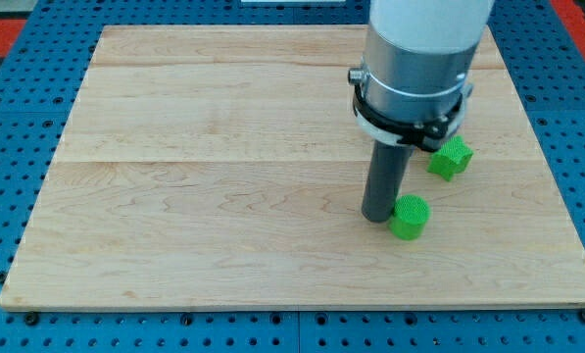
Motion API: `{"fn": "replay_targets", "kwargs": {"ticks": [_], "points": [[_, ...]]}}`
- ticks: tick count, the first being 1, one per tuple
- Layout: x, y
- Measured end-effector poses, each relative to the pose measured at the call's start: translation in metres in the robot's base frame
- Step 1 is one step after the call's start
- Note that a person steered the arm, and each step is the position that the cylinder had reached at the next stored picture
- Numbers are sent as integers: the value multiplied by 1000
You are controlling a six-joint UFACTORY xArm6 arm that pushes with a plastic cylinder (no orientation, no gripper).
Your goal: Push the green circle into the triangle
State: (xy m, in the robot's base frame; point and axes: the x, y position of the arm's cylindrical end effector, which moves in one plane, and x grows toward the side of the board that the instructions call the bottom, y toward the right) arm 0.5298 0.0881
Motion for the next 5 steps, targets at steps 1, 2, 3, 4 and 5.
{"fn": "replay_targets", "kwargs": {"ticks": [1,2,3,4,5], "points": [[37,7],[11,57],[-59,24],[-32,20],[-47,-8]]}}
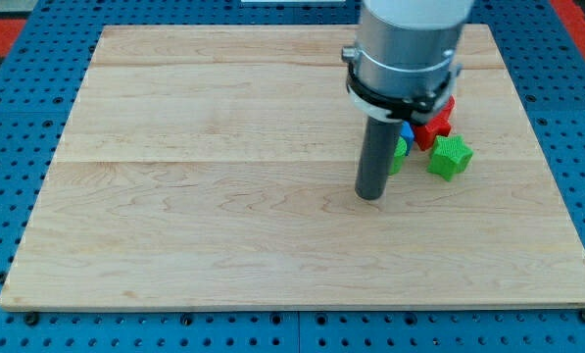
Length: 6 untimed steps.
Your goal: Push the green circle into the triangle
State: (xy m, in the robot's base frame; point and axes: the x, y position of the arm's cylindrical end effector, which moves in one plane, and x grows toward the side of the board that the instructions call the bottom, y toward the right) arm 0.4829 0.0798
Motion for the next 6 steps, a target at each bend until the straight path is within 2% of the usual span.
{"fn": "replay_targets", "kwargs": {"ticks": [1,2,3,6], "points": [[-23,28],[-22,20],[-21,-41],[-29,-49]]}}
